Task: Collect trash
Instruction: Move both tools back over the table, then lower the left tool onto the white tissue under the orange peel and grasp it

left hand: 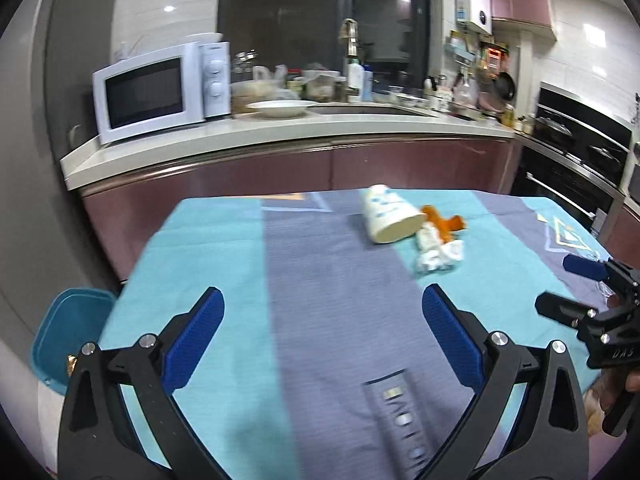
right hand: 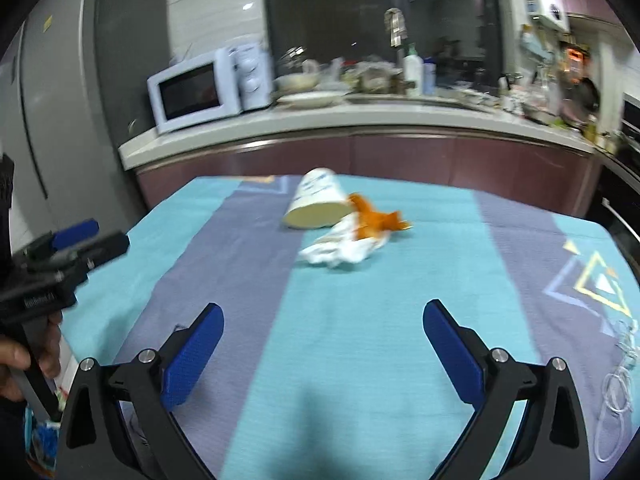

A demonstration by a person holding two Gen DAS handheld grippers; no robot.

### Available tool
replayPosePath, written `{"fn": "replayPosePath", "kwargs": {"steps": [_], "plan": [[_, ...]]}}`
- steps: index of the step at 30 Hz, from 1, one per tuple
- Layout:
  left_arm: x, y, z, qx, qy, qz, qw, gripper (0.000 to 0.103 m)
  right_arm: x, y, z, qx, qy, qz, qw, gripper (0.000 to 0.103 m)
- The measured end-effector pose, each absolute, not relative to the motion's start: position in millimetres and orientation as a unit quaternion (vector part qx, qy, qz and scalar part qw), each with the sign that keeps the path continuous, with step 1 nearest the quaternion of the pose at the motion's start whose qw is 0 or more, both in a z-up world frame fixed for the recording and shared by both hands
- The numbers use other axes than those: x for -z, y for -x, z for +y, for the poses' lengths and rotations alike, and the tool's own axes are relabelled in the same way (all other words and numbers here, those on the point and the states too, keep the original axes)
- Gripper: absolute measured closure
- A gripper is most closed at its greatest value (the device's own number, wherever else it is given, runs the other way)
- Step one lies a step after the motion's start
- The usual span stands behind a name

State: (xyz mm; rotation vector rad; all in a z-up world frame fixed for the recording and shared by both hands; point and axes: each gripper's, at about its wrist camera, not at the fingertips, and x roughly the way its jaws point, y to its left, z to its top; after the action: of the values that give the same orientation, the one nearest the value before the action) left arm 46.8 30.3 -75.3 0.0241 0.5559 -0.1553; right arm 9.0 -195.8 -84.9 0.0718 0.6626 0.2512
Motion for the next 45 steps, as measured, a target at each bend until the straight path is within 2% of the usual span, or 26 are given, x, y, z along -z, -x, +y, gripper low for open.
{"fn": "replayPosePath", "kwargs": {"steps": [12,29,45], "plan": [[71.5,-77.8,-20.5,0.101,-0.018,0.282,0.954,0.005,74.4,-2.6,-232.8,-0.082,-0.052,0.302,0.948,0.006],[80.8,-123.7,-61.2,0.109,-0.040,0.297,0.948,0.005,75.6,-39.3,-254.1,-0.060,-0.063,0.307,0.948,0.007],[117.2,-194.1,-117.6,0.144,-0.059,0.340,0.927,0.005,90.6,-91.2,-283.9,-0.044,-0.073,0.322,0.943,0.007]]}}
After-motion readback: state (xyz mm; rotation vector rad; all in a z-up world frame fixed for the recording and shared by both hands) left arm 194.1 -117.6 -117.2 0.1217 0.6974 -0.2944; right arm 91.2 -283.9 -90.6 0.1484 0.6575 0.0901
